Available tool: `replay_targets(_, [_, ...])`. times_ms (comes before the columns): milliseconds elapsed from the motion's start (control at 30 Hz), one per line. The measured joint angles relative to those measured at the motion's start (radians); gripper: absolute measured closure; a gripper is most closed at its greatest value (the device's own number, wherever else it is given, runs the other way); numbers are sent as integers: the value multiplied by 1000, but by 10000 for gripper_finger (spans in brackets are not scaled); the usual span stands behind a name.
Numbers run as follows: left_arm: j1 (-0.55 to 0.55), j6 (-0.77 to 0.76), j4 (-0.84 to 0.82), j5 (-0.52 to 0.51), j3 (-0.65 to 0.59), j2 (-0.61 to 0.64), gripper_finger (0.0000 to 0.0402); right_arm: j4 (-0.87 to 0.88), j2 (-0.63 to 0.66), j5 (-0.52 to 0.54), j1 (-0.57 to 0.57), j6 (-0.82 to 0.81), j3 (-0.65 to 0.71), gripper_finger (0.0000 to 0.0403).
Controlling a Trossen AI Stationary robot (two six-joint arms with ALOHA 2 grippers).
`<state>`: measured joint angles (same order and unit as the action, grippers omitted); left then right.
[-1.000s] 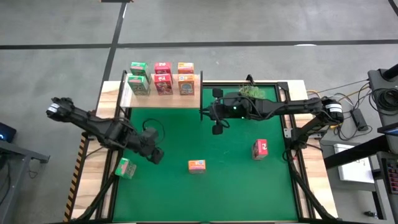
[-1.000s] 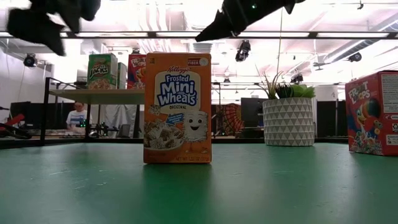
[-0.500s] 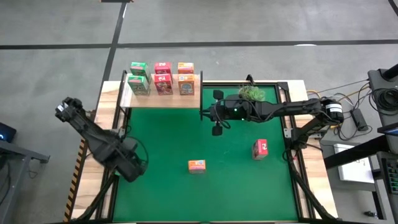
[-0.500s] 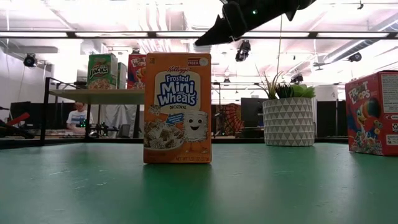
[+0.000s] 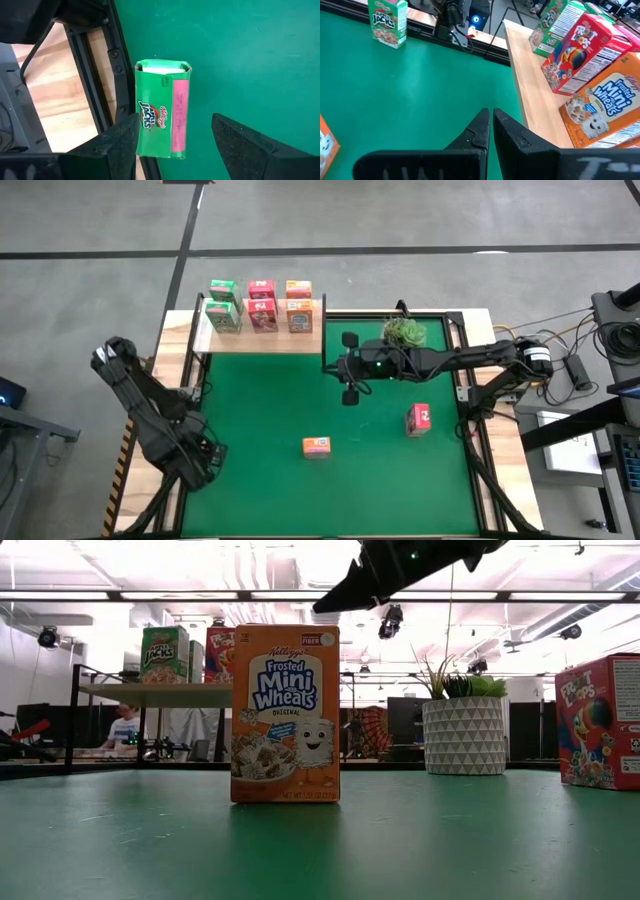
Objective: Stack cereal on shelf
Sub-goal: Put the green cereal box on the shelf aligned with other green cereal boxes
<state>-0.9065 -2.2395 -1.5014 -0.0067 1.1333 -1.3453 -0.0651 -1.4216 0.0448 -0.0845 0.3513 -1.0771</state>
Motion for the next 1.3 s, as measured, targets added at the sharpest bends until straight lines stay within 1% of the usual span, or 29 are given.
replay_targets(567, [-10, 9, 0, -1, -3, -95, 169, 5, 0, 0, 58, -4, 0, 390])
replay_targets(767, [-11, 35, -2, 1, 5, -132, 169, 7, -1, 0, 71, -15, 0, 390])
replay_targets(1000, [-10, 36, -39, -2, 65, -140, 169, 8, -1, 0, 72, -21, 0, 390])
replay_targets(1100, [-10, 36, -66, -21, 92, -140, 169, 8, -1, 0, 72, -20, 0, 390])
replay_targets(1200, [-10, 36, -69, -27, 95, -140, 166, 8, -1, 0, 72, -21, 0, 390])
replay_targets(1300, [-10, 35, -70, -27, 86, -140, 154, 8, -1, 0, 72, -21, 0, 390])
